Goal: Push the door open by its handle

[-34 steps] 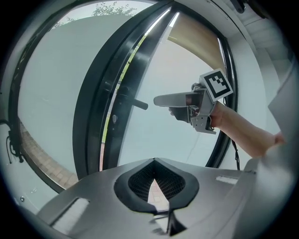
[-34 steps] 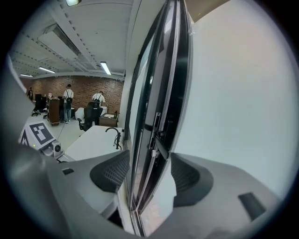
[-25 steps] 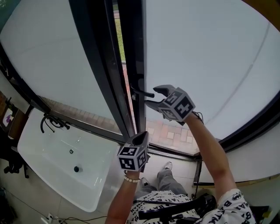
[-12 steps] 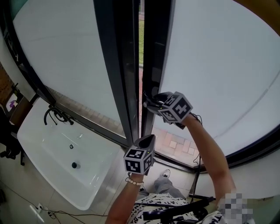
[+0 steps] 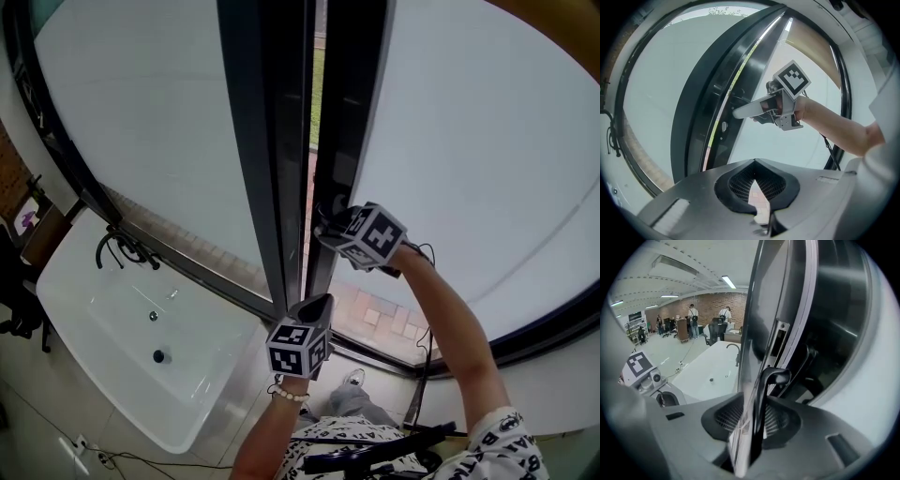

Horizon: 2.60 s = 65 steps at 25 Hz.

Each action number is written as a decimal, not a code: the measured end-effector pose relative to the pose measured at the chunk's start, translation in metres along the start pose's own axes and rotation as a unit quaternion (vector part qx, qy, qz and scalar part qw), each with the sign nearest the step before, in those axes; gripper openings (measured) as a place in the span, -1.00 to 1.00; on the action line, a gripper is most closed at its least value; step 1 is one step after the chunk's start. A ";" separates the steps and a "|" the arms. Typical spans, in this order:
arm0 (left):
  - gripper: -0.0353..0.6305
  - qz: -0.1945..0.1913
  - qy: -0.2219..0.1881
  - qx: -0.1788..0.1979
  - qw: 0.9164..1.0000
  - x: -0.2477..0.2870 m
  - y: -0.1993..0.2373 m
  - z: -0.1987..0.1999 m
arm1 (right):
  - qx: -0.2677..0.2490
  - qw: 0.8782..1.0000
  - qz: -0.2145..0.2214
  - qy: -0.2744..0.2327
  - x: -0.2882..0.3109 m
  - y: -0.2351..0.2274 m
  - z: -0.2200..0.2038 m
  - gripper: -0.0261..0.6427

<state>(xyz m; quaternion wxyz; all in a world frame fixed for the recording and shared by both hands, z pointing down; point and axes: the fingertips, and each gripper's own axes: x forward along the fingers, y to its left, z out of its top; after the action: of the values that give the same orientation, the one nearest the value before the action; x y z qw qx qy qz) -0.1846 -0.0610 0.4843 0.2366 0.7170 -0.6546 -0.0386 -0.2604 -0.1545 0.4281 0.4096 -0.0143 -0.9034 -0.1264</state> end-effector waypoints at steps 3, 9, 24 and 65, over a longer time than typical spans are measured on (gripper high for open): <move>-0.89 -0.003 0.000 0.000 1.000 -0.003 -0.004 0.001 | -0.002 1.000 -0.003 0.002 -0.003 -0.001 0.003 -0.79; -0.89 -0.002 0.002 -0.002 1.000 -0.007 -0.003 -0.001 | -0.001 0.999 0.031 0.012 -0.005 0.004 0.005 -0.84; -0.89 0.009 0.014 0.017 1.000 0.037 -0.011 0.003 | 0.038 0.998 0.042 0.004 0.015 -0.049 -0.009 -0.87; -0.89 0.046 0.110 0.025 0.993 0.309 -0.020 0.044 | 0.183 0.975 -0.117 0.041 0.020 -0.381 -0.117 -0.89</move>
<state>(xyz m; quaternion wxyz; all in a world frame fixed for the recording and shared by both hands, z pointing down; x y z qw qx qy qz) -0.1394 -0.3686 0.5158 0.2906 0.6918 -0.6575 0.0679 -0.2372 -0.5527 0.4342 0.4241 0.1717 -0.8892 -0.0060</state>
